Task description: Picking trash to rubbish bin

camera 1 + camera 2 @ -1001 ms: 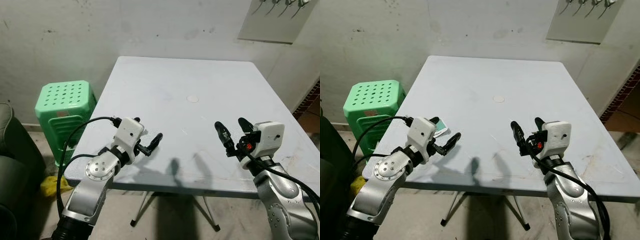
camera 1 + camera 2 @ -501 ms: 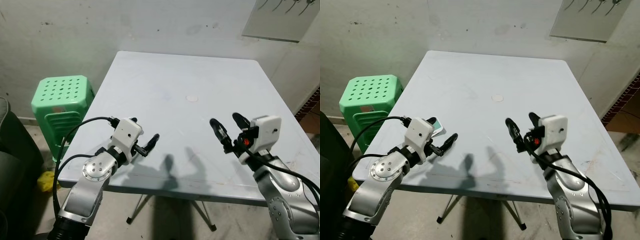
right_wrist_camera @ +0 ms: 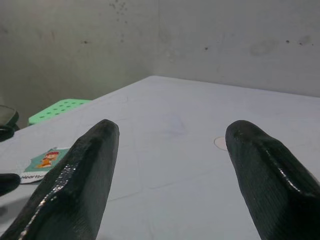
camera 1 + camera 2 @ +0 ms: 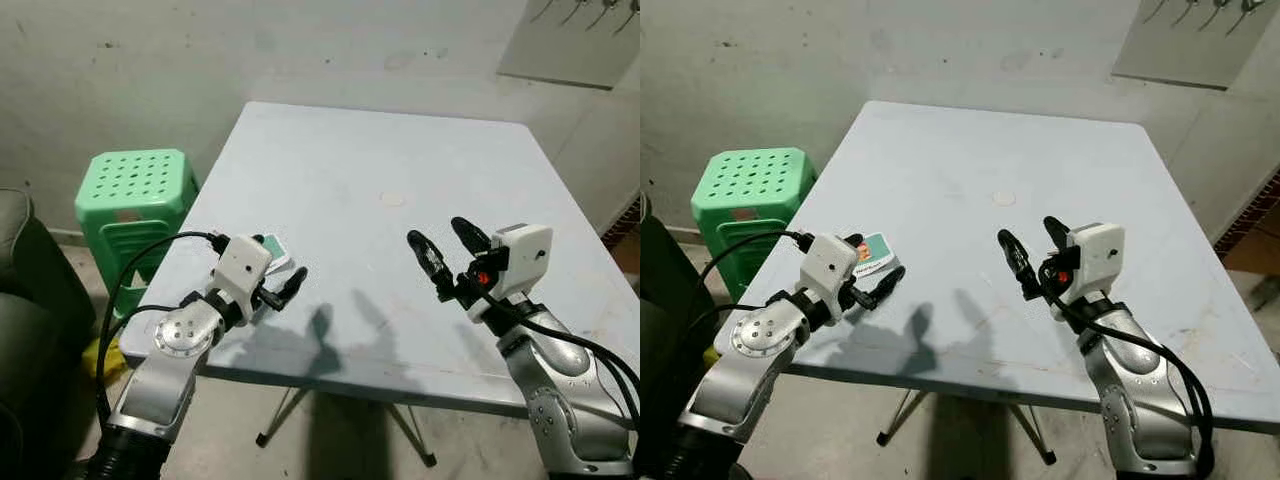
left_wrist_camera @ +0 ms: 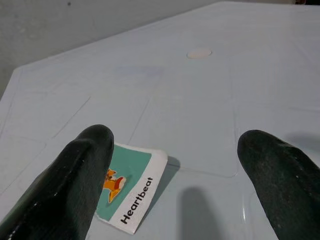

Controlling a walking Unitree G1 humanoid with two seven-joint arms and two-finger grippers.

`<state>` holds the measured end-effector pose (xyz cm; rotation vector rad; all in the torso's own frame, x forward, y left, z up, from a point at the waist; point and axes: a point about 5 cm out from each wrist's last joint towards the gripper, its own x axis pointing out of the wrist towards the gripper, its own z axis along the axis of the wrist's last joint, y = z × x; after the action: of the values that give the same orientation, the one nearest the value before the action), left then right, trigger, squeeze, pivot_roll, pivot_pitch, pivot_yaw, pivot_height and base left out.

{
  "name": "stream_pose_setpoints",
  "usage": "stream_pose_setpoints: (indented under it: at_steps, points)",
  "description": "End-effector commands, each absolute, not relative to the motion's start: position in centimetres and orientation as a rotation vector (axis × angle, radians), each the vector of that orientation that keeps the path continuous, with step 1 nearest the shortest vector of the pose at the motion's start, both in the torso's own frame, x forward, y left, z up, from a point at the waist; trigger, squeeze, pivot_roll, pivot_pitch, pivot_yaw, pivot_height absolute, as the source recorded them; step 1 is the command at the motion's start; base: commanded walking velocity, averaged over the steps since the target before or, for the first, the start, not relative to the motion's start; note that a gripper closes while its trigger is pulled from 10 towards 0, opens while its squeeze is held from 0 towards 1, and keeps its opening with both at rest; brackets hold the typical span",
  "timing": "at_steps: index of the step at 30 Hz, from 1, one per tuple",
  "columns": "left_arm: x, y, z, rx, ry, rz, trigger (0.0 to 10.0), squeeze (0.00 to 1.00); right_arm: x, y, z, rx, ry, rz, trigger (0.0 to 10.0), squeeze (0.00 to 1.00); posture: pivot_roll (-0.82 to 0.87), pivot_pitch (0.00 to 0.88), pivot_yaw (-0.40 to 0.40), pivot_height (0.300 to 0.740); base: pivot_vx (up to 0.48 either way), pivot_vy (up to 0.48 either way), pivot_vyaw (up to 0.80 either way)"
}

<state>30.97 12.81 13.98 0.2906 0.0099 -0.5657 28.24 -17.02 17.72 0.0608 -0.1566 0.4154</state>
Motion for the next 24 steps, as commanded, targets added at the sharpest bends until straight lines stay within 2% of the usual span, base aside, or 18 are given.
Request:
stream_pose_setpoints:
  at_steps: [1, 13, 24]
  points:
    - [31.4, 12.5, 14.2, 0.303, -0.003, -0.586, 10.0, 0.0, 27.9, -16.9, 18.0, 0.07, -0.17, 0.425, 10.0, 0.0, -0.04, 0.087, -0.046, 0.74, 0.0, 0.0, 0.0]
    - [33.8, 11.9, 13.8, 0.332, 0.003, -0.603, 10.0, 0.0, 26.7, -16.8, 18.5, 0.12, -0.172, 0.426, 10.0, 0.0, -0.08, 0.127, -0.04, 0.74, 0.0, 0.0, 0.0]
    - [34.4, 12.2, 12.7, 0.317, 0.035, -0.59, 10.0, 0.0, 24.5, -15.2, 19.0, 0.134, -0.128, 0.613, 10.0, 0.0, -0.1, 0.165, -0.05, 0.74, 0.0, 0.0, 0.0]
